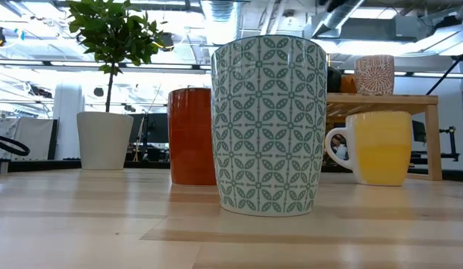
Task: Place coffee mugs
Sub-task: Put the red mug on the shelf
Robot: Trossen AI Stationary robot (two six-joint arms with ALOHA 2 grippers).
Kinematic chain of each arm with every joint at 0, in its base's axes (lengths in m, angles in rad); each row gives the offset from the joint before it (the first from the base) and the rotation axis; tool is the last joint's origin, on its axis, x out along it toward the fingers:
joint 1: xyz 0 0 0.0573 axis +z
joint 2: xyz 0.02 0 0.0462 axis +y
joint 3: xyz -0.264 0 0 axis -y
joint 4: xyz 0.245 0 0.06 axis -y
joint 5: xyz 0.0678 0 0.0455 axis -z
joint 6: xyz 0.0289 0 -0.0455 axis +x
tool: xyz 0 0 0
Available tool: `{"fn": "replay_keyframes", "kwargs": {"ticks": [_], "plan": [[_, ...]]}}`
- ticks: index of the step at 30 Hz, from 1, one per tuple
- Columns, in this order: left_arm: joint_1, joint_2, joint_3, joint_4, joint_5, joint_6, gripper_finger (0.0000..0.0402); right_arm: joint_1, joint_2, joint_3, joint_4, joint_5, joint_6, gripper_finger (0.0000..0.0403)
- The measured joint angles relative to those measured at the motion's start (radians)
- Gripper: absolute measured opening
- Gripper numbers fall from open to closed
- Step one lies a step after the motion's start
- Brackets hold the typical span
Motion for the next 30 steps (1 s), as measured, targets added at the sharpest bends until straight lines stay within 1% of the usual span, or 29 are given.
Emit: {"fn": "replay_keyframes", "kwargs": {"ticks": [2, 4, 6, 9, 11, 14, 18, 21, 25, 27, 30], "plan": [[-0.044, -0.004, -0.031, 0.042, -0.044, 0.017, 0.0, 0.078, -0.034, -0.071, 0.018, 0.026, 0.119, 0.0175], [-0.081, -0.022, -0.088, 0.083, -0.074, 0.021, 0.0, 0.151, -0.067, -0.127, 0.059, 0.065, 0.22, 0.0175], [-0.11, -0.041, -0.166, 0.191, -0.085, 0.019, 0.0, 0.215, -0.09, -0.164, 0.101, 0.122, 0.282, 0.0175], [-0.132, -0.068, -0.287, 0.326, -0.054, -0.009, 0.0, 0.289, -0.109, -0.189, 0.14, 0.199, 0.319, 0.0175], [-0.139, -0.079, -0.342, 0.36, -0.026, -0.036, 0.0, 0.316, -0.115, -0.189, 0.152, 0.229, 0.327, 0.0175], [-0.14, -0.08, -0.369, 0.33, -0.005, -0.073, 0.0, 0.335, -0.127, -0.188, 0.169, 0.239, 0.327, 0.0175], [-0.136, -0.076, -0.372, 0.255, -0.017, -0.083, 0.0001, 0.337, -0.133, -0.188, 0.168, 0.238, 0.32, 0.0175], [-0.135, -0.076, -0.372, 0.222, -0.026, -0.108, 0.001, 0.332, -0.136, -0.188, 0.167, 0.237, 0.32, 0.0175], [-0.135, -0.065, -0.372, 0.179, -0.01, -0.119, 0.0044, 0.33, -0.135, -0.188, 0.167, 0.232, 0.32, 0.0175], [-0.137, -0.05, -0.372, 0.158, 0.001, -0.127, 0.0069, 0.33, -0.135, -0.188, 0.164, 0.231, 0.32, 0.0175], [-0.138, -0.003, -0.369, 0.166, 0.048, -0.149, 0.0112, 0.329, -0.135, -0.188, 0.158, 0.229, 0.32, 0.0175]]}}
